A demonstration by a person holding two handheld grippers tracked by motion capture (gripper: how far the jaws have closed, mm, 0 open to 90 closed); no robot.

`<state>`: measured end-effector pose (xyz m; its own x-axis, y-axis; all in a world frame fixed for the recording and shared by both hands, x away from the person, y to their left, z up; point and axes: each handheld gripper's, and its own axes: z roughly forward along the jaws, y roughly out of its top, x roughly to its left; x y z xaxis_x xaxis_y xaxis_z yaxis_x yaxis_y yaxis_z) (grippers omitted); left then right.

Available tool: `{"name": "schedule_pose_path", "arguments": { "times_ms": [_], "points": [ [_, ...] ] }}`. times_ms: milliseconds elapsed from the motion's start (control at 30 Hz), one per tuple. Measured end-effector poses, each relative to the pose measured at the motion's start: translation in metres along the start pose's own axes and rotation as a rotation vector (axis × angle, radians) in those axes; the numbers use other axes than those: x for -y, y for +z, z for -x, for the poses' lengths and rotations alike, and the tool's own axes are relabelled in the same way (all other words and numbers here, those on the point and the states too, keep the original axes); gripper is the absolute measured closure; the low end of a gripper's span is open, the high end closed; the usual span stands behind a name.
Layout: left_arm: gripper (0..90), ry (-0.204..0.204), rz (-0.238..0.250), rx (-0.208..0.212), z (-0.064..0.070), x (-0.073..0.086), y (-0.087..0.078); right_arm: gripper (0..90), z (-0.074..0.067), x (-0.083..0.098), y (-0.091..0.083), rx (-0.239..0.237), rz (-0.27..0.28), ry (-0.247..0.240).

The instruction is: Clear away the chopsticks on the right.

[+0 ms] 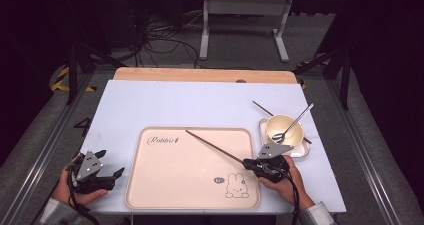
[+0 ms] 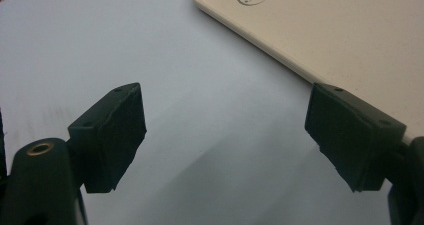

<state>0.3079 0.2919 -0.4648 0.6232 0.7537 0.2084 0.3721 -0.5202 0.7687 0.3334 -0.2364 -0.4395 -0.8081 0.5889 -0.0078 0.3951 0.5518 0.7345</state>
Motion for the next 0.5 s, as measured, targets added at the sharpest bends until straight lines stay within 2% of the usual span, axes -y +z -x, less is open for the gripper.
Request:
{"name": "schedule_pose_path", "arguments": {
  "times_ms": [500],
  "points": [
    [17.2, 0.003, -0.003, 0.001, 0.0, 0.0, 0.0006, 81.7, -0.0006, 0.0009, 0.004, -0.014, -0.026, -0.003]
  ]
}}
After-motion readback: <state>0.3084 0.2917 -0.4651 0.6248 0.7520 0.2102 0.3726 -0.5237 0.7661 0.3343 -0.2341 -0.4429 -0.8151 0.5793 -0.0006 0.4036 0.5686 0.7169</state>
